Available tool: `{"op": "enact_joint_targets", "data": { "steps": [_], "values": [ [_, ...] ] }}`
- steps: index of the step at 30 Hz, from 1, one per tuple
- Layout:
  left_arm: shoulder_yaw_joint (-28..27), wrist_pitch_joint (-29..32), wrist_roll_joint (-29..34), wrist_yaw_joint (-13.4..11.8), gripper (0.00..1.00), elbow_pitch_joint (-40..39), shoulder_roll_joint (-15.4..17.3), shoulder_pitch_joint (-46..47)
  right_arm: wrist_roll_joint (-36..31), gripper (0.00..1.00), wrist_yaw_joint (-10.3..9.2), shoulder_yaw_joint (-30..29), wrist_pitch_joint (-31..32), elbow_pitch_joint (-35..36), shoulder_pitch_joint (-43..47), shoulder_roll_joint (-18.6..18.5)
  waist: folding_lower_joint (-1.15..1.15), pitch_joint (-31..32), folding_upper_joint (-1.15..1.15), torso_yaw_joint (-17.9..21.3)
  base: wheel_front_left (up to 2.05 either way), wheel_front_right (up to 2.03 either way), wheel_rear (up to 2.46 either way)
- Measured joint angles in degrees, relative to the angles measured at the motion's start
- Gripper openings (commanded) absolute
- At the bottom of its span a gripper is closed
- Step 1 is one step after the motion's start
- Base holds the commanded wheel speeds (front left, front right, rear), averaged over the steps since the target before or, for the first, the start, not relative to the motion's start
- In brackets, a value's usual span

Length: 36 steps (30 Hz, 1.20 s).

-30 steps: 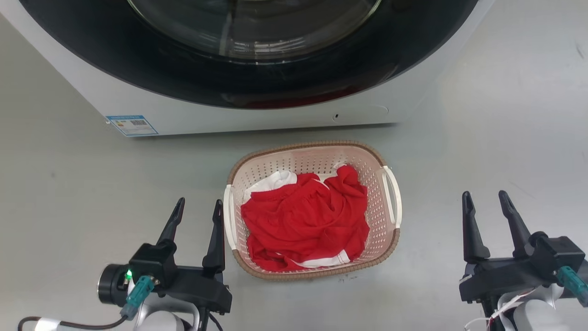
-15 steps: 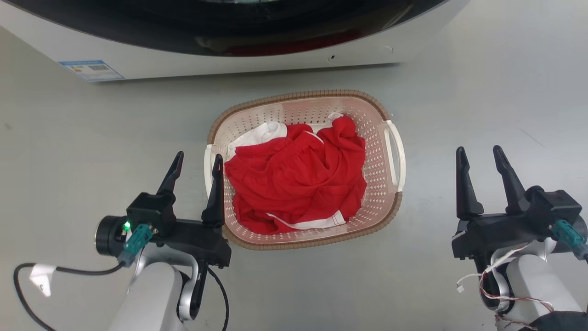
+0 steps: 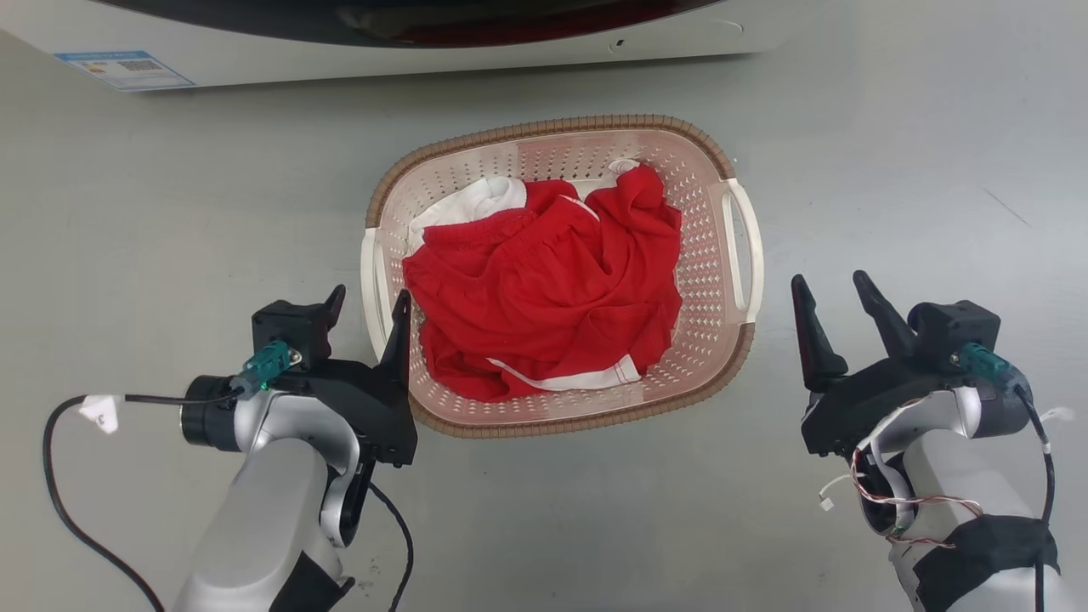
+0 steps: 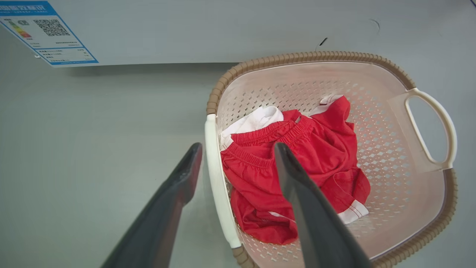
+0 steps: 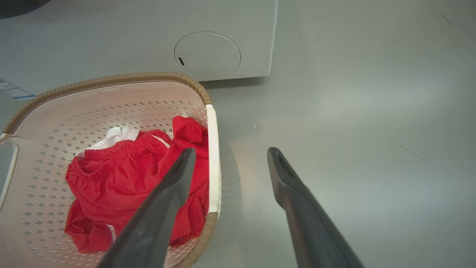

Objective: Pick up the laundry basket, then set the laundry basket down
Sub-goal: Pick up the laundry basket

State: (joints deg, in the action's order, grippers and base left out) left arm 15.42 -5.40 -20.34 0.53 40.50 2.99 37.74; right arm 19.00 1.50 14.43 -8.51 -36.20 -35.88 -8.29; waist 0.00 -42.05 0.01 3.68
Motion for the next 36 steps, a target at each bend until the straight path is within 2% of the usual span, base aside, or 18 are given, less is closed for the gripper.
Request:
{"op": "enact_joint_targets", "data": {
  "steps": [9,22,36],
  "values": [
    [-1.2,5.0,-2.0,1.4,1.00,7.7,-0.2,4.7,-0.4,1.00,1.56,2.3,2.8,-7.7,-6.4,2.2,0.00,-1.3,0.00,0.2,0.00,0.00,0.00],
    [-1.3,10.9,-3.8,3.1,1.00,15.1,-0.3,10.3,0.2,1.00,2.12,3.1,6.8,-16.4,-14.6,3.6,0.00,-4.5,0.00,0.7,0.00,0.00,0.00],
    [-2.2,12.3,-4.6,3.5,1.00,20.2,-0.5,17.3,1.6,1.00,2.72,4.7,8.5,-23.3,-21.1,4.3,0.00,-8.7,0.00,0.3,0.00,0.00,0.00]
  ]
}}
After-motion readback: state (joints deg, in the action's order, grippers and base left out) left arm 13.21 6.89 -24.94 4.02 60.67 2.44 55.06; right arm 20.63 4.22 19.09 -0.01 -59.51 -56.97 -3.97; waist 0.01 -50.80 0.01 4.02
